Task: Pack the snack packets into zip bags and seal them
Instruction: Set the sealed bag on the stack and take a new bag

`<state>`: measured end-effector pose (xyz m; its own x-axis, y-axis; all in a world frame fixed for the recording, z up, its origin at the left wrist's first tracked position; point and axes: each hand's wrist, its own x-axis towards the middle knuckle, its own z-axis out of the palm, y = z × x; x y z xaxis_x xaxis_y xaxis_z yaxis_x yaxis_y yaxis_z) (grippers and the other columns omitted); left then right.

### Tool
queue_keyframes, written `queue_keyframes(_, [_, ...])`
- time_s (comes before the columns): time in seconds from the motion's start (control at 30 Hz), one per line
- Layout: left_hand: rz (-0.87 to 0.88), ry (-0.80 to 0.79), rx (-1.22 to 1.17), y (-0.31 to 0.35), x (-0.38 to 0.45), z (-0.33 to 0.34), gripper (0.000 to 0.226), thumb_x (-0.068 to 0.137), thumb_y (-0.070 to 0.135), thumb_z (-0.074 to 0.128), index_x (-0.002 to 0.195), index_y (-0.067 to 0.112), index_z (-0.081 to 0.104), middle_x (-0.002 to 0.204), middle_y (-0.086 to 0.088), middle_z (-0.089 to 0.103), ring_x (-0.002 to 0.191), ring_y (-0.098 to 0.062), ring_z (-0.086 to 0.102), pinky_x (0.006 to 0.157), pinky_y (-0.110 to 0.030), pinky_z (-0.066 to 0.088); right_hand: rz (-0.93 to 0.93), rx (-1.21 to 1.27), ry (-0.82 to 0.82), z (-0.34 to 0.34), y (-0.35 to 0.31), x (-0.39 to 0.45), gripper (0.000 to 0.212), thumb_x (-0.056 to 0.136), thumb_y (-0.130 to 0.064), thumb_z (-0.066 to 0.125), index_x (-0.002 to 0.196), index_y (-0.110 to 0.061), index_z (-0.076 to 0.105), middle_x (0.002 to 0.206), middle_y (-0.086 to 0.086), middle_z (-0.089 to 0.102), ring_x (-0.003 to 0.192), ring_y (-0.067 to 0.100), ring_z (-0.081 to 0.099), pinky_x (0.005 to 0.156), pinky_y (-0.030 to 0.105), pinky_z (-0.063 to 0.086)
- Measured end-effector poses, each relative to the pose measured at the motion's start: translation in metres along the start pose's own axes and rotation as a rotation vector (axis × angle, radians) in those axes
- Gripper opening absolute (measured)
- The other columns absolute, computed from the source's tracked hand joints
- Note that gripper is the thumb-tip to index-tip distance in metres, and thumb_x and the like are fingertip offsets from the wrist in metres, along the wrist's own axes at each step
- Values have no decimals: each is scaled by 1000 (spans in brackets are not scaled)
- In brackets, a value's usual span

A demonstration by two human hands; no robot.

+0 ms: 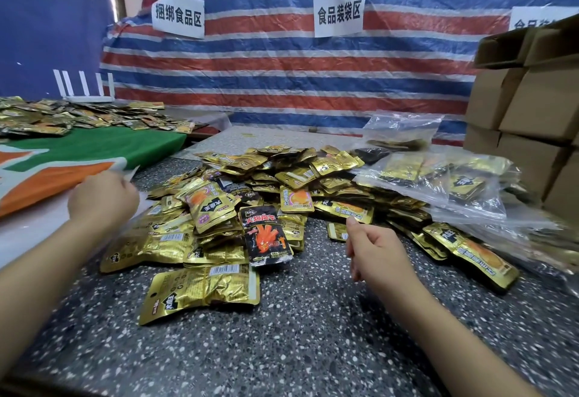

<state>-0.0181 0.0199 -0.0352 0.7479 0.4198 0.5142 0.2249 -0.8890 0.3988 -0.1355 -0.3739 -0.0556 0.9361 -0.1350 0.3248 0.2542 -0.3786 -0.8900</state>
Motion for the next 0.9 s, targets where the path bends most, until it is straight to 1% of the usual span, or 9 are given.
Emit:
queue_keyframes(0.07, [65, 58, -171, 28, -6, -8, 46, 100, 23, 43, 66, -1, 63, 72, -24, 65, 49, -26, 44, 49, -27, 30, 1, -11, 1, 0, -1, 0, 59, 104, -37, 44, 64, 7, 50, 45, 10, 46, 38, 15, 43, 42, 17, 38])
queue_keyframes(0.13, [109, 88, -387, 64, -17, -18, 47, 100, 28, 44, 66, 5, 66, 64, -19, 64, 51, -26, 47, 52, -29, 35, 14, -10, -2, 0, 0, 0, 58, 104, -38, 45, 63, 4, 50, 46, 10, 46, 39, 15, 44, 42, 19, 39])
queue_keyframes(0.27, [276, 94, -793, 143, -55, -36, 21, 99, 16, 53, 102, 8, 71, 89, -4, 71, 82, -23, 66, 74, -39, 56, 81, 43, -10, -3, 0, 1, 52, 104, -38, 45, 64, -6, 56, 43, 4, 48, 39, 15, 46, 42, 20, 41])
queue_keyframes(0.33, [419, 25, -915, 175, -84, -39, 18, 100, 16, 53, 106, 13, 69, 86, -3, 70, 81, -28, 69, 70, -48, 59, 138, 118, 4, -5, 0, 3, 48, 104, -36, 46, 66, -7, 56, 45, 4, 48, 39, 16, 46, 44, 24, 42])
queue_keyframes(0.4, [556, -47, -966, 195, -115, -32, 21, 101, 16, 52, 114, 16, 68, 86, -8, 72, 74, -35, 69, 56, -52, 56, 203, 218, 26, -9, -1, 5, 43, 103, -34, 48, 70, -8, 57, 48, 2, 49, 41, 15, 47, 46, 28, 41])
queue_keyframes(0.47, [673, -93, -974, 206, -141, -21, 24, 101, 16, 52, 118, 14, 68, 90, -9, 74, 74, -30, 70, 53, -47, 54, 260, 322, 38, -11, -3, 7, 38, 104, -33, 47, 78, -7, 58, 52, 1, 53, 43, 15, 49, 45, 26, 40])
queue_keyframes(0.6, [819, -215, -920, 203, -173, -3, 30, 99, 25, 49, 123, 20, 66, 102, -1, 74, 84, -8, 67, 73, -31, 57, 373, 553, 67, -14, -7, 12, 47, 104, -47, 37, 88, -6, 55, 55, 4, 58, 42, 17, 52, 39, 24, 38])
queue_keyframes(0.77, [963, -533, -854, 191, -182, 4, 33, 102, 27, 48, 132, 35, 59, 120, 23, 66, 107, 8, 60, 91, -16, 49, 521, 571, 109, -23, -4, 11, 62, 97, -67, 32, 74, -12, 49, 55, 5, 53, 41, 20, 50, 42, 23, 39])
queue_keyframes(0.9, [995, -635, -809, 190, -181, -1, 36, 104, 31, 45, 138, 35, 54, 118, 55, 43, 120, 23, 42, 96, 2, 30, 628, 492, 95, -28, -1, 12, 44, 98, -49, 46, 78, -10, 53, 58, 4, 53, 46, 18, 51, 41, 23, 41])
